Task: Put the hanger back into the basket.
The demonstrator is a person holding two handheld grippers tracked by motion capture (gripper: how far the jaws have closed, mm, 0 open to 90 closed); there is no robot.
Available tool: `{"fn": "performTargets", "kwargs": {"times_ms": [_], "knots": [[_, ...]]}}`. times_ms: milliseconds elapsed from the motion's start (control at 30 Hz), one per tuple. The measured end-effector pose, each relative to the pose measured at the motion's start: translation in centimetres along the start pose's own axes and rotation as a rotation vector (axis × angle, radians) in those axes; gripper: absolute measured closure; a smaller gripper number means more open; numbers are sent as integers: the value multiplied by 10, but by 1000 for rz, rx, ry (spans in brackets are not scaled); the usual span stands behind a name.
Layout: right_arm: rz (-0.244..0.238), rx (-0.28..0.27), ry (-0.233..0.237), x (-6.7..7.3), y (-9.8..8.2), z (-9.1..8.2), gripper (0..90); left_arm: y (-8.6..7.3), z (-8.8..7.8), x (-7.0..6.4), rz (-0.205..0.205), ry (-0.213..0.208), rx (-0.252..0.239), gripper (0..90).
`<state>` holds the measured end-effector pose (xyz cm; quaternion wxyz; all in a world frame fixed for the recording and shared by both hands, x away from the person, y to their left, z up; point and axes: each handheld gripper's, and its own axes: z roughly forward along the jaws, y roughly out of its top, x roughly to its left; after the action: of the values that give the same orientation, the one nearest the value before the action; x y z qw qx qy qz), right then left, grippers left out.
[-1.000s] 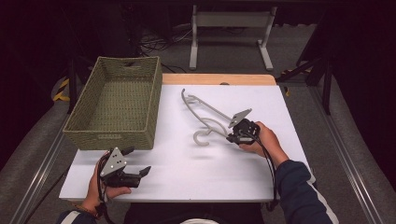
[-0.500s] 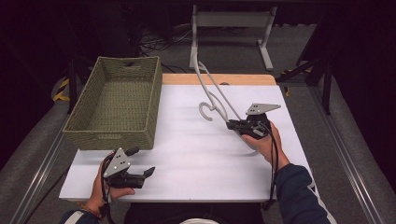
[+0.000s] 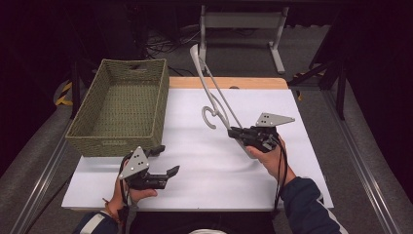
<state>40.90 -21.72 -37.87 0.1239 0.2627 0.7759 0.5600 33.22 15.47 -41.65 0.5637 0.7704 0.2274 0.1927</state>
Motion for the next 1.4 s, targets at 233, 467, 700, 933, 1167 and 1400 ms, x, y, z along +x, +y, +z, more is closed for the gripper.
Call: {"fn": "performTargets", "kwargs": {"times_ms": [233,467,700,933,1167,1400], "knots": [[22,-63,69,10,-6,-2,828,22,23,-4,-9,-22,-77,246],[-31,-47,136,17,-12,-3,828,46,22,9,-69,2,-173,265],[-90,-14,188,22,-20,0,828,54,21,24,-141,2,-226,268],[-149,6,231,32,-22,6,828,56,30,27,-140,-27,-223,293],[-186,34,248,40,-23,12,828,55,35,31,-138,-55,-232,374],[-198,39,260,41,-24,15,826,53,35,35,-153,-104,-258,501]]}}
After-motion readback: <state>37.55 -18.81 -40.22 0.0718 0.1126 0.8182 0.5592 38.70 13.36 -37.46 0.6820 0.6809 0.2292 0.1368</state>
